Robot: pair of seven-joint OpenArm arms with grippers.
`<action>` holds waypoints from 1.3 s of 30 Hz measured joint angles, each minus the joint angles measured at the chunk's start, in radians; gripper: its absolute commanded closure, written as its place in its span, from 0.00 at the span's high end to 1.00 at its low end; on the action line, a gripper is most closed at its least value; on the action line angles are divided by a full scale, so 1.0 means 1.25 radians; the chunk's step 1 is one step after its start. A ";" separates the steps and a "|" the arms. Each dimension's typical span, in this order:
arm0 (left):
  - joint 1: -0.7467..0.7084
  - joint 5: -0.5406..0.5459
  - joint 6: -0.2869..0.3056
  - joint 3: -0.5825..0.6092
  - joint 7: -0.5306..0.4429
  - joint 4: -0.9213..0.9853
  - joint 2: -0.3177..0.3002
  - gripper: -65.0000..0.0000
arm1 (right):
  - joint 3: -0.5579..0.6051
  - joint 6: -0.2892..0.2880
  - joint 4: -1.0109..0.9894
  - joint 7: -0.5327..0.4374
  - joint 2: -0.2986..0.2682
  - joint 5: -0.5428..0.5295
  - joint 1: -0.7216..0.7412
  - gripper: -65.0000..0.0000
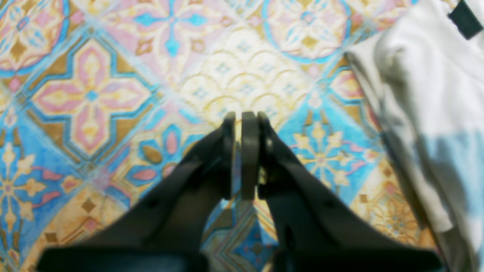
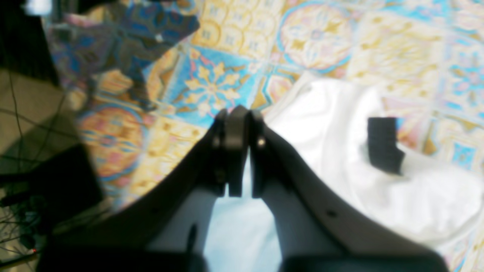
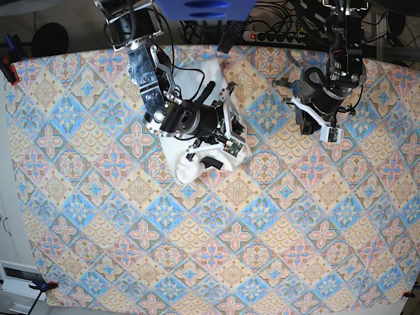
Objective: Fold the T-shirt properly
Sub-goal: 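Carry the folded shirt with the right gripper and set it down on the cloth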
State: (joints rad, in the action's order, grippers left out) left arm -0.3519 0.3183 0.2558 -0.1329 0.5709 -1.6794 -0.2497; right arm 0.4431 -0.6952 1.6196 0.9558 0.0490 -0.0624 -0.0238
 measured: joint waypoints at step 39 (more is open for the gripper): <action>0.001 -0.001 -0.001 -0.006 -0.002 -0.004 0.020 0.02 | -0.096 -0.020 -0.344 -0.070 -0.158 -0.031 0.164 0.03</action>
State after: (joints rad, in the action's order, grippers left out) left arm -0.3504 0.3176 0.2543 -0.1410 0.5678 -1.6844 -0.2245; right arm 0.3237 -0.7208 1.1893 0.8684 -0.1482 -0.1017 0.1810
